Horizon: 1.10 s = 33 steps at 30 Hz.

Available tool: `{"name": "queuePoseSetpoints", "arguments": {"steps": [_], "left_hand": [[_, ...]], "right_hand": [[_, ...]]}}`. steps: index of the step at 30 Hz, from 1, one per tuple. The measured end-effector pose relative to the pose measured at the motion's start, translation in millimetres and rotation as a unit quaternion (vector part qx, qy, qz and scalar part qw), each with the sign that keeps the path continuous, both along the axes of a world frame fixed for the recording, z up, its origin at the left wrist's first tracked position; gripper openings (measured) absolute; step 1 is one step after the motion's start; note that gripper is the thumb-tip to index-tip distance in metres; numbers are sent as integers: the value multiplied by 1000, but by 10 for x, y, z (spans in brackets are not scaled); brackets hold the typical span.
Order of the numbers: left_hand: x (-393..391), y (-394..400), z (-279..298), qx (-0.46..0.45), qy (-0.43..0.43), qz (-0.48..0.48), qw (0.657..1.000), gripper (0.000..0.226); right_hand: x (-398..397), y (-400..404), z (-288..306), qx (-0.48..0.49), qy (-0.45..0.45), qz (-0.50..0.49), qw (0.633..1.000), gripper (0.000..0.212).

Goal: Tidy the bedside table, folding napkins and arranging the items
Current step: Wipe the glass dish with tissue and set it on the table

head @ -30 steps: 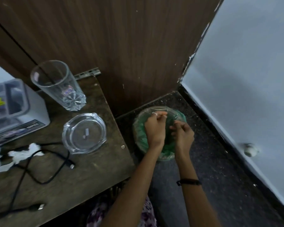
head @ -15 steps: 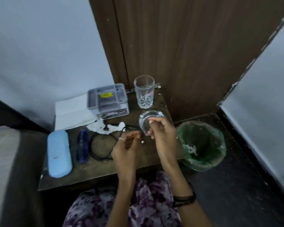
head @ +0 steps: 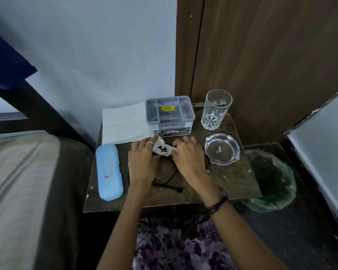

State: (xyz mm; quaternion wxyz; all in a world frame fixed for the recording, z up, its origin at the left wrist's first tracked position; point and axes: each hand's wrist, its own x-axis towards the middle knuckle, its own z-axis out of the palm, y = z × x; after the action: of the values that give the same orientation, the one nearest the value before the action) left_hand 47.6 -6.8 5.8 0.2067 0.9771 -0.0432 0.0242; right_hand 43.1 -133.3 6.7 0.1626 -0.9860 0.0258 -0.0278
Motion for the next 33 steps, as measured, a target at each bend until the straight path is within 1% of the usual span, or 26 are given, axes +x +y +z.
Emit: {"name": "queuePoseSetpoints", "arguments": {"steps": [2,4,6,8,9,11,13,15,17,18,21,23,24,26,27,28,30,33], "left_hand": [[62,20,-58,21,9,8,1000,49],[92,31,-88,13,-3,26,1000,34],[110,48,-87,-14,-19,40,999,24],[122,68,-53,-45,-30,46,997,21],[124,76,-19,-66,-33,48,996,21],[107,72,73,-120,-43,64,990,21],[85,30,175,-169,-51,80,981,20],[45,-64,281,-229,-38,75,970,18],[-21,-219,391,-314,-13,58,947,11],[-56,-312,437,-350,-4,49,936,12],[-151,-678,498,-393,14,20,919,27],[-184,-979,493,-394,29,-4,918,30],[-200,-1156,480,-390,39,-17,920,28],[-254,-1529,431,-368,64,-47,927,14],[-297,-1720,400,-349,79,-64,932,7],[-337,-1911,360,-328,91,-80,937,4],[-407,-2277,261,-285,95,-118,946,11],[-449,-2792,64,-170,113,-186,961,18]], "right_hand": [[79,52,-36,-47,35,-4,998,27],[136,92,-58,-74,54,-7,996,25],[162,97,-73,-79,47,-10,996,22],[158,68,-71,-54,16,-18,998,21],[148,47,-60,-23,-11,-25,999,20],[122,-1,-11,79,-64,-53,993,19],[90,-47,58,205,-87,-84,971,18],[37,-112,126,305,-105,-99,941,15],[-38,-237,192,370,-140,-127,910,10],[-85,-328,216,392,-162,-145,894,8],[-258,-700,251,436,-206,-207,851,6],[-388,-993,250,465,-219,-243,823,3],[-456,-1157,237,470,-226,-264,812,6],[-595,-1499,179,466,-232,-303,798,8],[-663,-1664,137,460,-233,-315,797,9],[-731,-1825,79,453,-233,-324,797,11],[-840,-2116,-73,426,-225,-344,806,16],[-932,-2470,-348,373,-189,-385,823,26]]}}
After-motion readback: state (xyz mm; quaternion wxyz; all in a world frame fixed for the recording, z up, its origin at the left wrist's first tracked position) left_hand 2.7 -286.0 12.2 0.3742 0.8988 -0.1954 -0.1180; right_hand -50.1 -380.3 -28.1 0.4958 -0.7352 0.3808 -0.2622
